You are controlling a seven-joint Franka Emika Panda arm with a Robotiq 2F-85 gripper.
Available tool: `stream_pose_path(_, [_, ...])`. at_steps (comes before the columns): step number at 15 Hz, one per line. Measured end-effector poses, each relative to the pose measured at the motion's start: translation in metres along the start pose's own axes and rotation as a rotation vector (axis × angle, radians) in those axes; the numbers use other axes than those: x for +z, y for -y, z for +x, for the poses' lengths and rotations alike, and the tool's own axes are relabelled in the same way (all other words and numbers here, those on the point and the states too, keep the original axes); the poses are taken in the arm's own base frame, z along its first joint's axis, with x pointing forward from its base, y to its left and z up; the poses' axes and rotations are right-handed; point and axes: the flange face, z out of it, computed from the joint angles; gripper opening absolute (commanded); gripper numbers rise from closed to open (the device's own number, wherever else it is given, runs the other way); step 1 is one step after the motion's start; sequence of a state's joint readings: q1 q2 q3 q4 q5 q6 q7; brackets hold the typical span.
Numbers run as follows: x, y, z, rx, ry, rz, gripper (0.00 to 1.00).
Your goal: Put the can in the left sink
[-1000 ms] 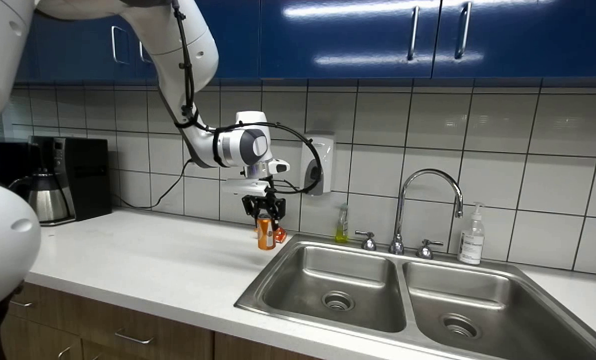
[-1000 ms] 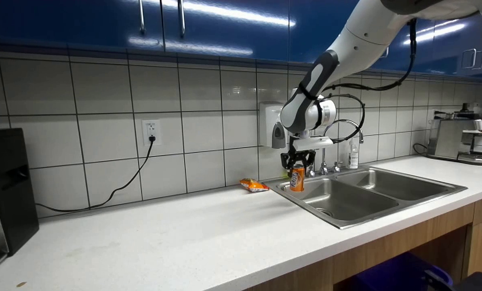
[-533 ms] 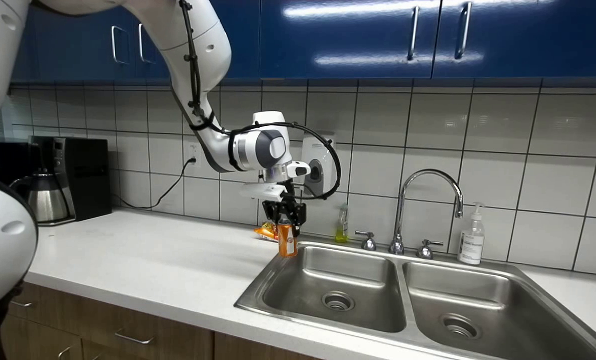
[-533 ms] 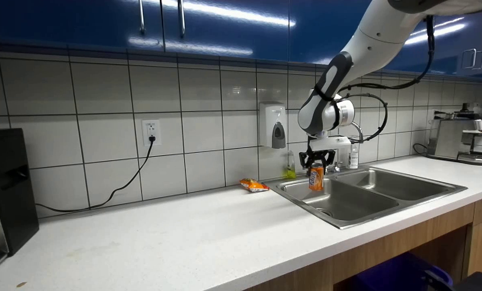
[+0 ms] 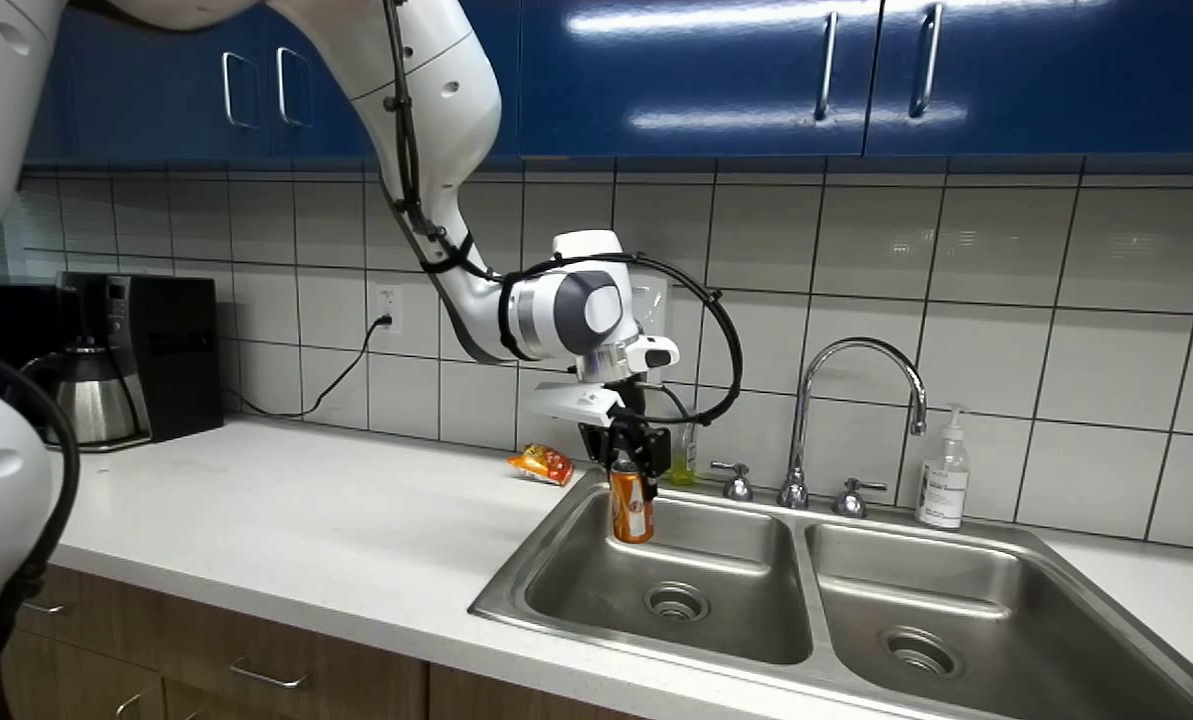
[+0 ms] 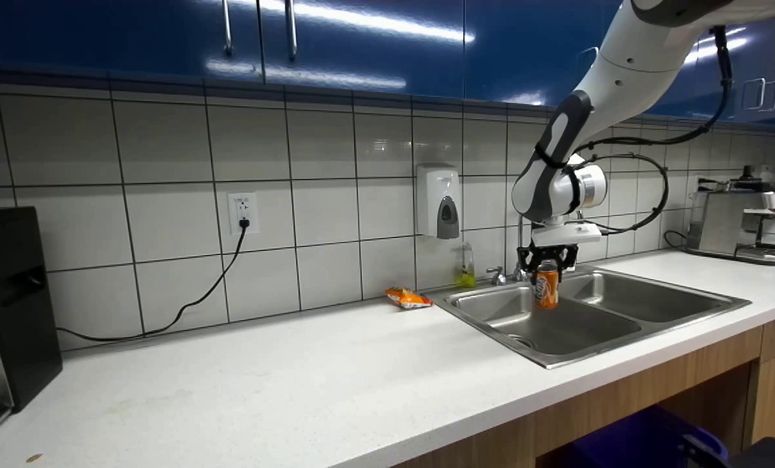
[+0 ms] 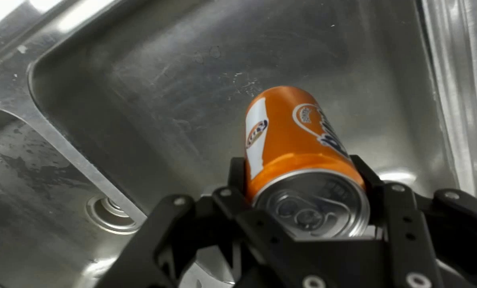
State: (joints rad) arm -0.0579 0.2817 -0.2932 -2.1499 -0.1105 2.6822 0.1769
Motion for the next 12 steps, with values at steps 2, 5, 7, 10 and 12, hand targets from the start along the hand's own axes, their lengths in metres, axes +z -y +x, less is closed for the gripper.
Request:
stream_pose_path(2, [0.006,-0.011,-0.002,0.017,0.005,-0.008,0.38])
stream_pose_path(5, [0.021,-0.02,-0.006,0.028,0.016,-0.018,0.38])
stream_pose_path(7, [0.034,-0.021,-0.009,0.028,0.025,-0.025,0.38])
stream_pose_path(10, [0.055,-0.021,-0.013,0.025,0.035,-0.034,0.38])
stream_pose_path(12, [0.068,-0.02,-0.014,0.022,0.042,-0.041,0.38])
